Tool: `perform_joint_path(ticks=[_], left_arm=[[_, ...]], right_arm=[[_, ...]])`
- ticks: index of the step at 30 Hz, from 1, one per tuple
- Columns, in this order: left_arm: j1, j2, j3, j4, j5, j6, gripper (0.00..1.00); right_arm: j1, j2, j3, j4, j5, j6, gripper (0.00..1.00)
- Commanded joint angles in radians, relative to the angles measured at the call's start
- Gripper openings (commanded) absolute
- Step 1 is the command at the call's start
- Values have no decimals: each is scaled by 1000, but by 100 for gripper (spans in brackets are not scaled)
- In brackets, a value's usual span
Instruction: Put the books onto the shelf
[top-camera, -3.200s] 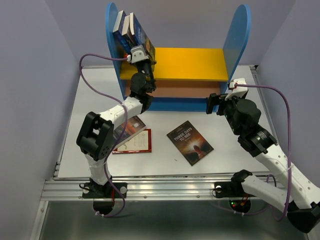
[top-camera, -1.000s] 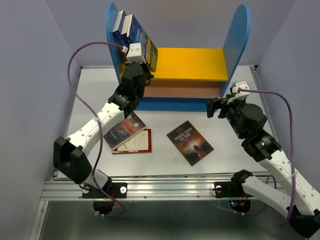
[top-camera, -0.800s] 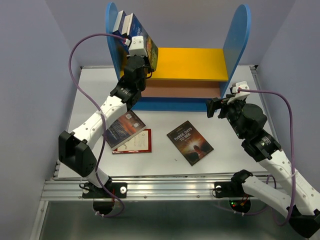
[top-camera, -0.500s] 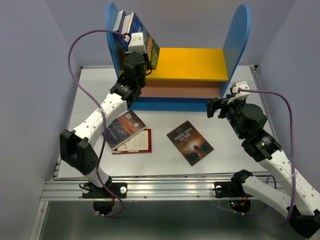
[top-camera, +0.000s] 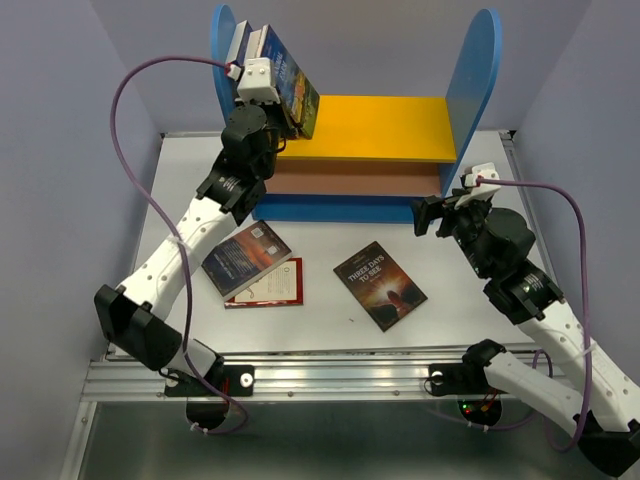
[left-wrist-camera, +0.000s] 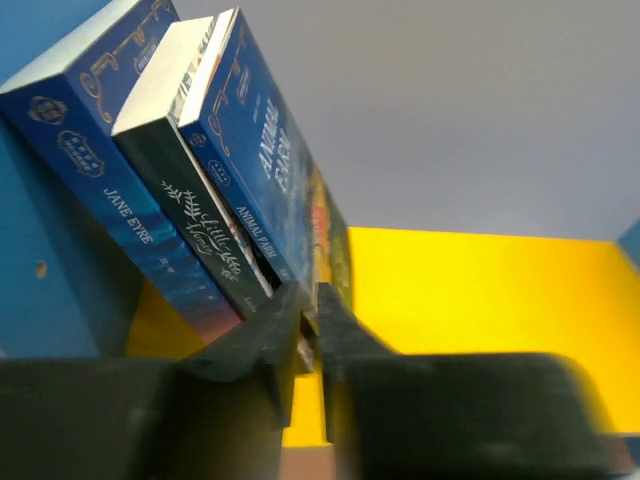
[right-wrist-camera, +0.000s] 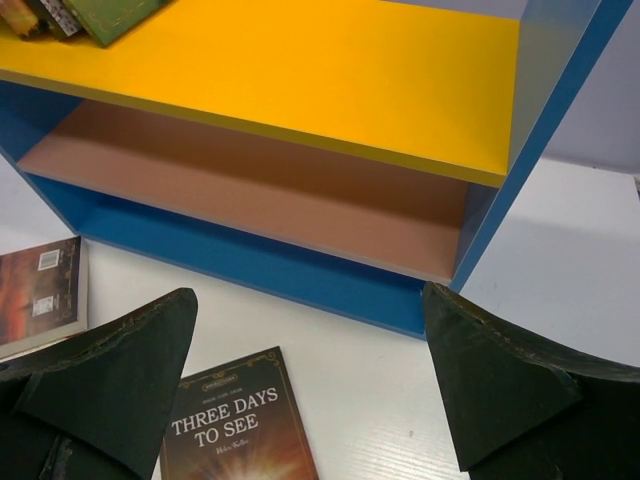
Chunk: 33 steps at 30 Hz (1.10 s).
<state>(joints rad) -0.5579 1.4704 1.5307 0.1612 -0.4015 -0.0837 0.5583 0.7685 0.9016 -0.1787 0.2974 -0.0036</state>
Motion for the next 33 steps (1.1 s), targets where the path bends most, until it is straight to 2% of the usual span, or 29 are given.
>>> perform_joint_path(ticks=[1, 2, 4, 5, 14, 17, 22, 25, 29, 33], left_arm=[[-26, -117, 3, -29, 7, 2, 48], [-42, -149, 0, -79, -17, -16, 75], [-54, -183, -27, -139, -40, -48, 97], [-62, -223, -40, -205, -62, -94, 99], [-69, -485, -331, -487, -71, -370, 99], [-69, -528, -461, -538, -7, -445, 99], [-69, -570, -635, -568, 105, -567, 99], [-68, -576, -740, -604, 118, -632, 99], [-69, -590, -831, -504, 223, -637, 99], [-74, -556, -922, -272, 450, -671, 99]], right_arm=[[6, -21, 6, 38, -7, 35, 100], [6, -23, 6, 25, -4, 59, 100], [6, -26, 8, 2, -1, 91, 100], [6, -29, 10, -28, -1, 123, 100], [6, -25, -42, -168, -121, 267, 100], [6, 15, -88, -176, -176, 300, 100], [6, 74, -130, -162, -179, 340, 100], [6, 115, -161, -157, -217, 358, 100], [6, 143, -225, -127, -184, 427, 100], [6, 196, -260, -119, -115, 487, 100]])
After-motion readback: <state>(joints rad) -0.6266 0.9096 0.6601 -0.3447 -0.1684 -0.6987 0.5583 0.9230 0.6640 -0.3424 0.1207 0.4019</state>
